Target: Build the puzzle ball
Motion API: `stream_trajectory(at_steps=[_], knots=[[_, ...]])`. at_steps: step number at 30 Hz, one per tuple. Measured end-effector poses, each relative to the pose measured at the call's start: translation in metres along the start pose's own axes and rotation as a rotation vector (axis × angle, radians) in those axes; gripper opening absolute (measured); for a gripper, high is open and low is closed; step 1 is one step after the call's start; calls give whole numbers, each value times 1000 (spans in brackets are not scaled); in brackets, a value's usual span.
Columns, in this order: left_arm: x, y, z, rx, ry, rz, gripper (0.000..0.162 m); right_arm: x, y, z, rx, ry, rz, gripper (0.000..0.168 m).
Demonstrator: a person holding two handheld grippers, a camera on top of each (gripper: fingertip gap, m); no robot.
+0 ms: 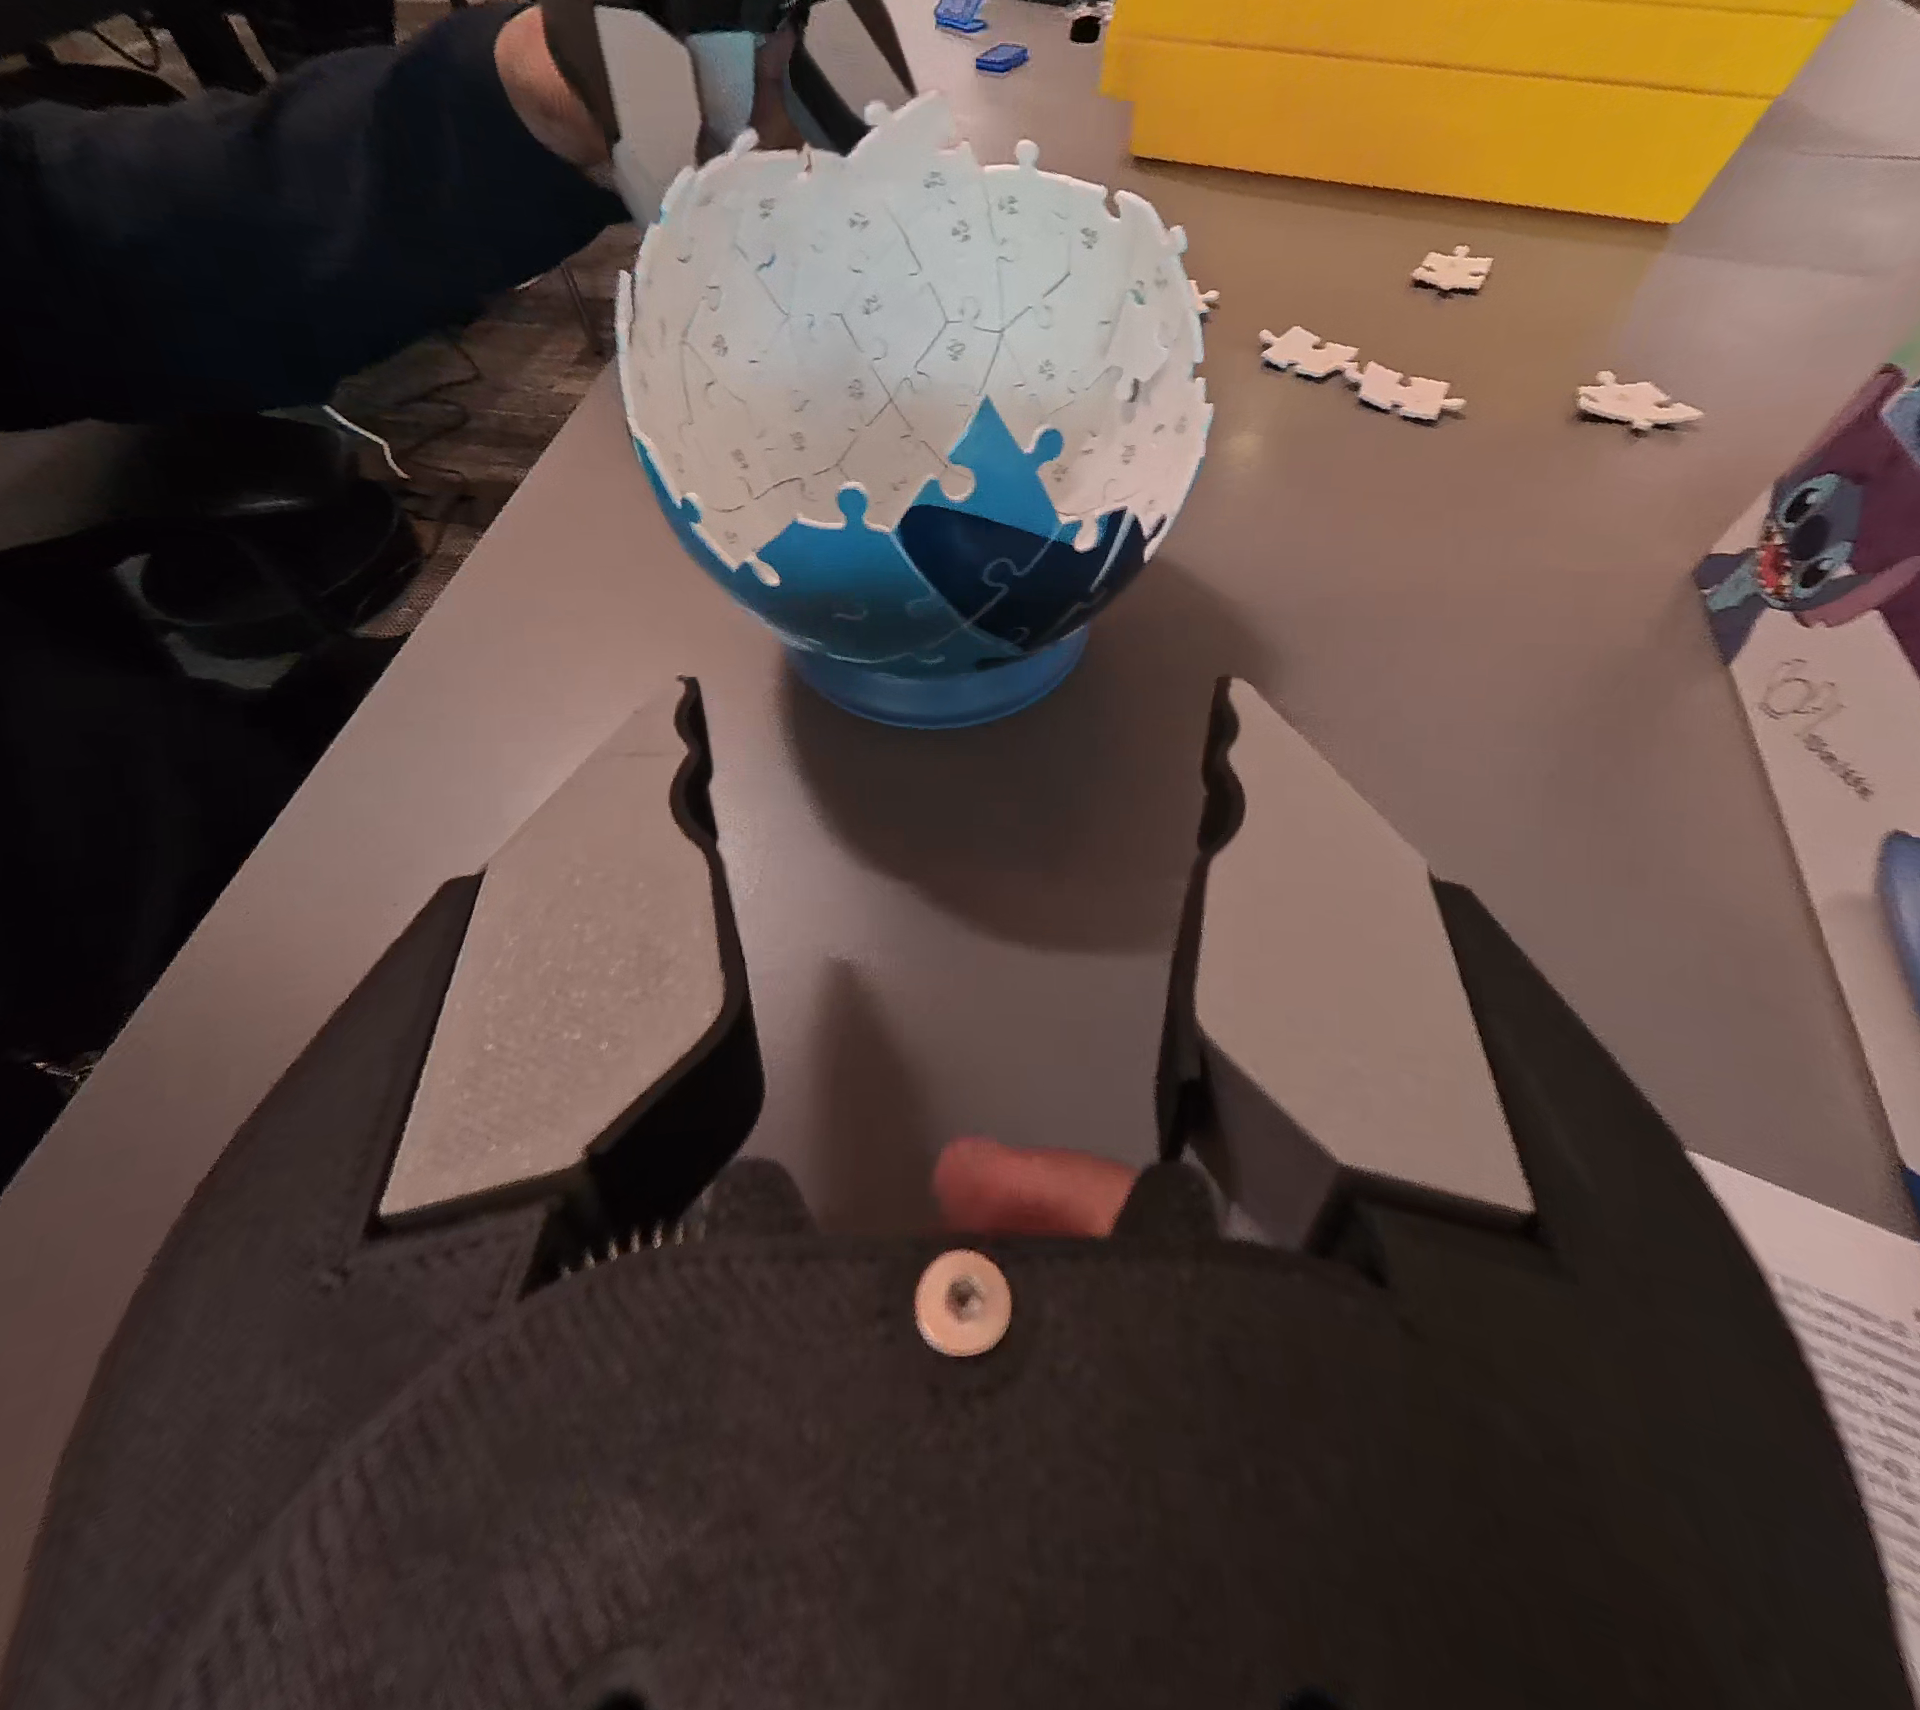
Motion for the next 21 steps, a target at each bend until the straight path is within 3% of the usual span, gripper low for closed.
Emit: stream_trajectory(at_steps=[7,14,21], knots=[[-8,-27,10,-21,-23,94,82,6,-17,4,14,55,-10,104],[-19,-36,17,-66,63,-7,79,17,-30,6,27,104,-3,109],[-21,-40,19,-66,65,-24,78,16,-36,-1,95,195,-123,108]])
Point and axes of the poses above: each gripper's, where its closed fingertips meet, y back along the fingers, z out of its top, x = y × z across the jaws, the point moved 3 cm from there along y, back along the fingers, and after that the axes turned 6 degrees about -x, right-handed, at the moved point
